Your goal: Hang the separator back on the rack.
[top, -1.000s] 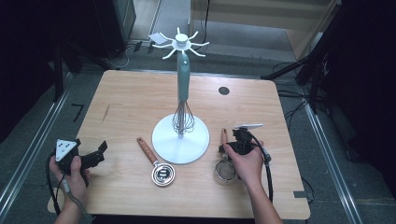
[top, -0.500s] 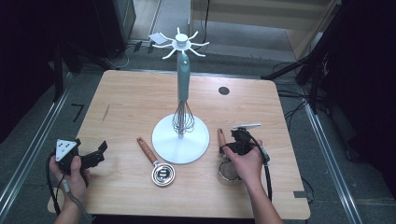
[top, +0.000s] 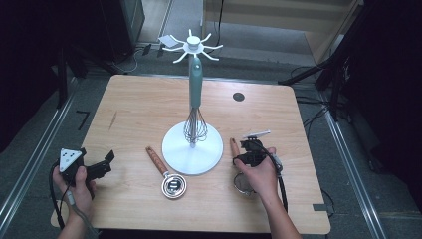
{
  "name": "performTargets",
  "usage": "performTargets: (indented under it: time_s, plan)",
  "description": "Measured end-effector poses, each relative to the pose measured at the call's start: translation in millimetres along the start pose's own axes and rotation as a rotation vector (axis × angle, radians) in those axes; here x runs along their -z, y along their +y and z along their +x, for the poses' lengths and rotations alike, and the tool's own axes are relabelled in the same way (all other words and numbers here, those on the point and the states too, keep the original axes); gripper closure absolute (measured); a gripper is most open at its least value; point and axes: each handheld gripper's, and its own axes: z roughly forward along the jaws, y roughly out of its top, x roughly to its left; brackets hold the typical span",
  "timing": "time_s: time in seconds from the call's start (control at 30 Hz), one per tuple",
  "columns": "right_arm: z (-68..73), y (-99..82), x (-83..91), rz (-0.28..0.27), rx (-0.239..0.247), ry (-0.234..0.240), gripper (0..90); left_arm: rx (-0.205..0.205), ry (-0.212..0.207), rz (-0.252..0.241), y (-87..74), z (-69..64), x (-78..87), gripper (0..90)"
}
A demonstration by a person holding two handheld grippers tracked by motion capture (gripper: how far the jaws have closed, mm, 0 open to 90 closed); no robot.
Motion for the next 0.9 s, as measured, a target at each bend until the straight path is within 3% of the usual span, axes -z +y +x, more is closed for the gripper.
performTargets:
  time_s: [0.13, 0.3, 0.37, 0.6, 0.9]
  plan:
    - [8.0, -0.6, -0.3, 0.012, 0.046, -0.048, 68.2, -0.001, 0.0, 0.002, 0.1, 0.0, -0.1, 0.0]
    - [12.7, -1.0, -0.7, 0.015, 0.075, -0.076, 68.1, -0.002, -0.002, 0.003, 0.2, -0.1, -0.3, 0.0]
    - [15.8, -1.7, -1.5, 0.015, 0.112, -0.1, 68.0, -0.003, -0.007, 0.006, 0.3, -0.6, -0.4, 0.0]
    - [18.8, -3.1, -2.0, 0.011, 0.155, -0.128, 69.1, -0.001, -0.01, 0.006, 0.3, -0.4, -0.8, 0.0]
    - [22.8, -7.9, -3.8, -0.041, 0.188, -0.147, 70.3, -0.004, -0.007, 0.009, 0.4, -1.1, -1.2, 0.0]
